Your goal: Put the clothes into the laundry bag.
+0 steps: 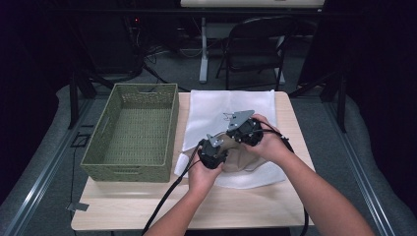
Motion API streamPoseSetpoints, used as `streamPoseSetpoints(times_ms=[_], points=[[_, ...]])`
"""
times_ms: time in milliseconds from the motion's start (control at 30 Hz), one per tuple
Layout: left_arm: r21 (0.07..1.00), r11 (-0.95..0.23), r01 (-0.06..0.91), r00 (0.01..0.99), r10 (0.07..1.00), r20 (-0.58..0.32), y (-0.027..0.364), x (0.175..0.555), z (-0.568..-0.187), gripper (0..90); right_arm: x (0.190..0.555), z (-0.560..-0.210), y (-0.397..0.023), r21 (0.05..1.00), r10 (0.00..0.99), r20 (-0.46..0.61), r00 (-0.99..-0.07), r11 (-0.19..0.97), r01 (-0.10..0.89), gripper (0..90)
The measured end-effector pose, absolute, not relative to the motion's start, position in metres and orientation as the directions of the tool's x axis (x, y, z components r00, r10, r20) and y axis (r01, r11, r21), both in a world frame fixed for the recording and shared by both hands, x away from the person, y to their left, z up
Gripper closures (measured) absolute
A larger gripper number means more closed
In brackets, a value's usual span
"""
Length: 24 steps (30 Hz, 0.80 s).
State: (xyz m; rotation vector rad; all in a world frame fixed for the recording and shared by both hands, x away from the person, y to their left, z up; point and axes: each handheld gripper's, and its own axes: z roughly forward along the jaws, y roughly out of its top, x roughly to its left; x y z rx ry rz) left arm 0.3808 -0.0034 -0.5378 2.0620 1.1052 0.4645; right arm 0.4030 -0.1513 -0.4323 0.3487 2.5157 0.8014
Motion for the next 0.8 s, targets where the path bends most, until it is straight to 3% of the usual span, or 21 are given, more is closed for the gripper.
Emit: streamPoseSetpoints(times_ms=[533, 800], points=[[0.778, -0.306, 0.548, 0.502, 0.865, -0.014, -0.008, 0.393, -0.546, 65.2, 0.402, -0.430, -0.153, 0.599, 0.372, -0.366, -0.853, 0.796, 0.090, 88.5], [0.782, -0.304, 0.544, 0.536, 0.843, -0.045, -0.004, 0.388, -0.540, 56.6, 0.405, -0.432, -0.154, 0.596, 0.377, -0.361, -0.853, 0.797, 0.100, 88.4]])
